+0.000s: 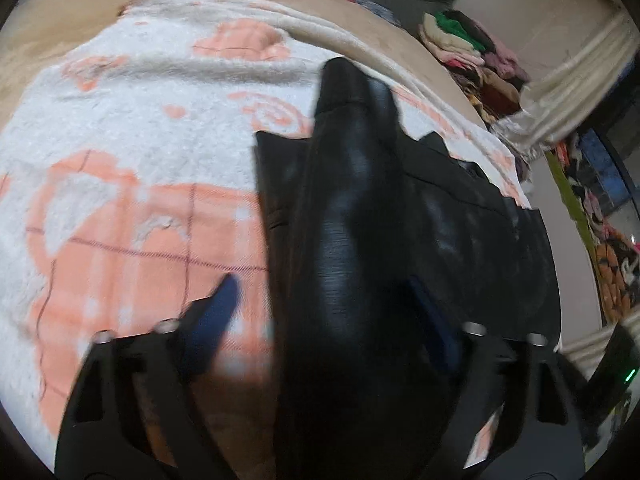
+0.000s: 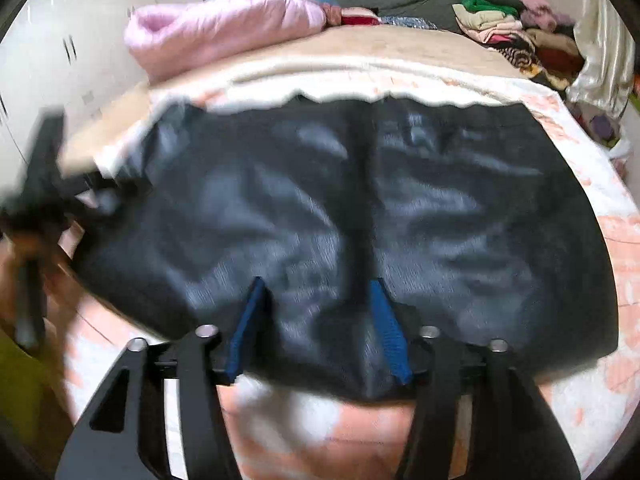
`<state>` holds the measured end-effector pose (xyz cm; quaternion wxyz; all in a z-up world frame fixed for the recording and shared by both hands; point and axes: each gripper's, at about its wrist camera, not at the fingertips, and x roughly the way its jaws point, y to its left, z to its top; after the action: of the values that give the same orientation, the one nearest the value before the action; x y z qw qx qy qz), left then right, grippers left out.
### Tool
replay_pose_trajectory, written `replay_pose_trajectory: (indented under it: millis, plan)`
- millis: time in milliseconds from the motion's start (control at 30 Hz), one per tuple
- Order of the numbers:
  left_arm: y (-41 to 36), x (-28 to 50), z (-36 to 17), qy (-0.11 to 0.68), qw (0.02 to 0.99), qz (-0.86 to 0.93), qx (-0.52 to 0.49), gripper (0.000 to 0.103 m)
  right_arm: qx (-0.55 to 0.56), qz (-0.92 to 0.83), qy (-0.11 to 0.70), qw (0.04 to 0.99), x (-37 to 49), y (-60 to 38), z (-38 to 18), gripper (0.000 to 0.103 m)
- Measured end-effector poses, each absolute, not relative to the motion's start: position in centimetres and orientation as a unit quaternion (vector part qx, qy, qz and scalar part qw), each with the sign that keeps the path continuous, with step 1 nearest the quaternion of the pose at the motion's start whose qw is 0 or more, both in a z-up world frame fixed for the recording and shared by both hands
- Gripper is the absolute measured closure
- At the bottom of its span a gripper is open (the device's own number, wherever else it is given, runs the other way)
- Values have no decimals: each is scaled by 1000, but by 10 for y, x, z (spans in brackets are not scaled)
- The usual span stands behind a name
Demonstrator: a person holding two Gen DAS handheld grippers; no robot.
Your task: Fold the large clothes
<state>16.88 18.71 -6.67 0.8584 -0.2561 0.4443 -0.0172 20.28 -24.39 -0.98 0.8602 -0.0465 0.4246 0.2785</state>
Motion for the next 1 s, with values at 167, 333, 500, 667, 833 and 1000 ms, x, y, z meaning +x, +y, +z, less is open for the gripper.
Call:
replay_pose_trajectory:
  millis: [167,333,500,667,833,1000]
  plan:
    - [179,166,-65,439,863,-31,-249,56,-41,268,404,874,246,-218,19,72]
    - [183,163,-67,436,862,-44,-254,57,-67,234,430,869,306,-175,10,76]
    - [190,166,-65,439,859,-52,-257,49,-109,217,480,843,330,-161,-31,75]
    - [201,179,-66,450,850,-52,-270,35,-91,228,476,844,331,-169,-31,75]
    - [206,190,-61,458,848,-47,-265,27,-101,307,390,862,270,-172,12,66]
    - [211,202,-63,468,841,-49,-267,25,-162,414,312,840,173,-154,26,33]
